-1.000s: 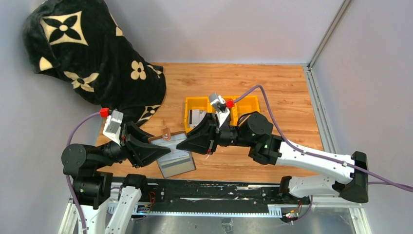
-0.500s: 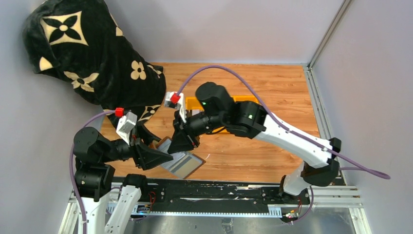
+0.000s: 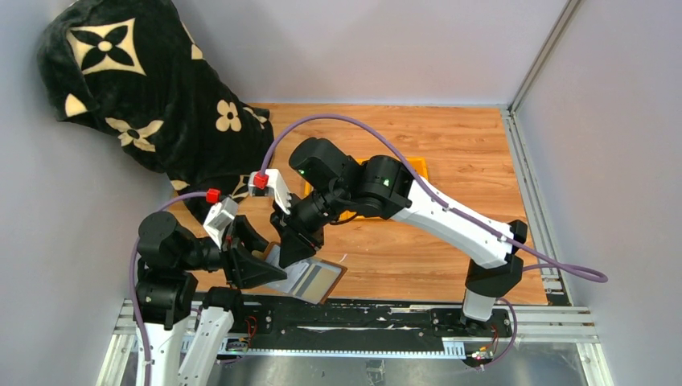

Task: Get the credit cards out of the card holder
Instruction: Remove the credit card from the card holder.

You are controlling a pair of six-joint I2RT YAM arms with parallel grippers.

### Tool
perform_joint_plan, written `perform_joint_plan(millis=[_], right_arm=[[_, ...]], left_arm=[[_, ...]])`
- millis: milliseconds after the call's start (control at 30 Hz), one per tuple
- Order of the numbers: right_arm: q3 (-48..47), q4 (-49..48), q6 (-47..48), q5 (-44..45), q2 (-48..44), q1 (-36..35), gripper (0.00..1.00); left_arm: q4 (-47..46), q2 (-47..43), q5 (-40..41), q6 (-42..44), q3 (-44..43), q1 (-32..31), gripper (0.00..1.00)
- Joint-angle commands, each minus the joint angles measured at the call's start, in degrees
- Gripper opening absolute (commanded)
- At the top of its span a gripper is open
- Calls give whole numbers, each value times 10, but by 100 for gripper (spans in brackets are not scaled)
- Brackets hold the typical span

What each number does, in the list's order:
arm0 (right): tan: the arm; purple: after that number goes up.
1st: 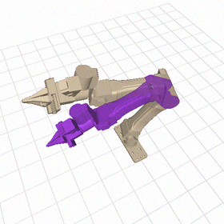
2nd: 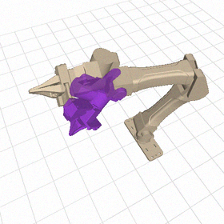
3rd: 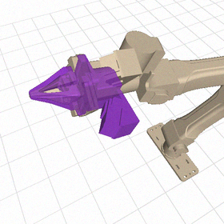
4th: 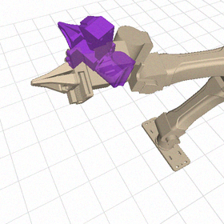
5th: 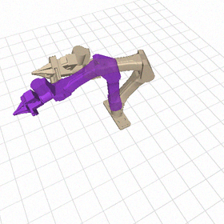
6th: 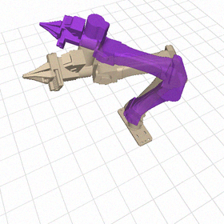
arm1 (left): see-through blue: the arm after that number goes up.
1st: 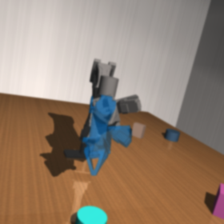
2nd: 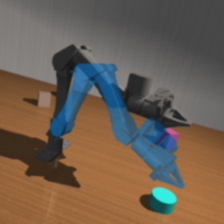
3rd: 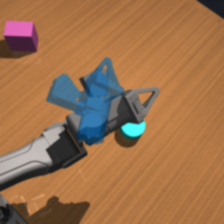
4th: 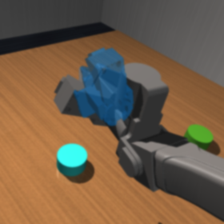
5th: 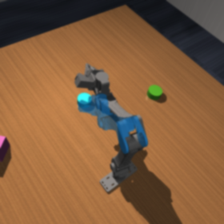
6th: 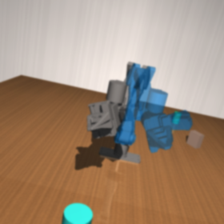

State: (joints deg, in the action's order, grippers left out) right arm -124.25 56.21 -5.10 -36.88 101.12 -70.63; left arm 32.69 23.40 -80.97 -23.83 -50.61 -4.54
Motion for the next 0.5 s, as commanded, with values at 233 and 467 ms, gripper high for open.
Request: perform_joint_plan(millis=[233,467], right_arm=[[-63,25,35,-27,13,-7,0],[-72,22,39,-44,19,-16,17]], left_arm=[[4,-39,-12,-15,14,0,42],[9,-13,22,8,0,0,4]])
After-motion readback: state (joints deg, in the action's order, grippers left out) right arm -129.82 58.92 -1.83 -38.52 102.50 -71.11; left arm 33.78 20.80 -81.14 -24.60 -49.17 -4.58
